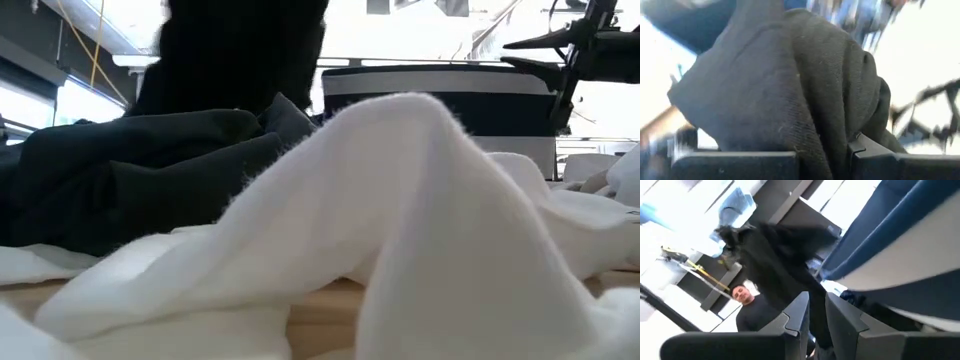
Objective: Sort clothes
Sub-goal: Put the black shirt into the blue laundry organizer
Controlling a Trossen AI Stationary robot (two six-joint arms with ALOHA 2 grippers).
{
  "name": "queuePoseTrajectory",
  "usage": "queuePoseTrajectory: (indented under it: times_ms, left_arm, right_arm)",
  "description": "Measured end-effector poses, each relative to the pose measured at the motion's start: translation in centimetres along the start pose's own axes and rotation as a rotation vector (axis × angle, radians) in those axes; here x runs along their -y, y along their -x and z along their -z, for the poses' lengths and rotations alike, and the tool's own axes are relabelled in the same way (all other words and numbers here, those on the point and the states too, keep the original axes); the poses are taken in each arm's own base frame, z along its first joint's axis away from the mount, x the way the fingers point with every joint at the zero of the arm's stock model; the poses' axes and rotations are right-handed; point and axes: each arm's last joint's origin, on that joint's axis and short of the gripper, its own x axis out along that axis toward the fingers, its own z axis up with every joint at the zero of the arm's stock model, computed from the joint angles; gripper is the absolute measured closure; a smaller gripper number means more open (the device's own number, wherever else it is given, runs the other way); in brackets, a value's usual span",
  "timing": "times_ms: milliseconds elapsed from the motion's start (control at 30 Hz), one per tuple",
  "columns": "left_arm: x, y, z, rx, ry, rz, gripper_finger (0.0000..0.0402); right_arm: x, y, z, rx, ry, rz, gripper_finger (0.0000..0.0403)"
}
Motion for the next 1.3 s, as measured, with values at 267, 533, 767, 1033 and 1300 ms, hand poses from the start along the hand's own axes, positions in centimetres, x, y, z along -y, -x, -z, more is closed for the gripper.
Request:
queuePoseTrajectory:
  times_ms: [267,533,767,1033,1300]
  left_arm:
    - [1.7,4.7,-8.9,0.713,-0.136,0.096,0.0368]
    - [0.1,1.9,-14.1,1.187,-0.325,0.159,0.0368]
    - [-2.3,-7.7,-14.3,1.045,-0.212,0.314,0.0368]
    - [-2.8,-11.6,-14.3,1.159,-0.134,0.47,0.0368]
    - [-1.6,-7.1,-14.8,1.495,-0.23,0.518,0.0368]
  right_arm:
    - [0.0,0.0,-0.1,0.015,0.014,0.012,0.0344]
    - [0.0,0.0,-0.1,0.015,0.013,0.013,0.0344]
    - [0.0,0.0,0.0,0.015,0.014,0.013,0.0344]
    - [0.0,0.0,0.0,0.014,0.015,0.013,0.0344]
    - [0.1,0.0,0.0,0.009,0.018,0.016,0.0344]
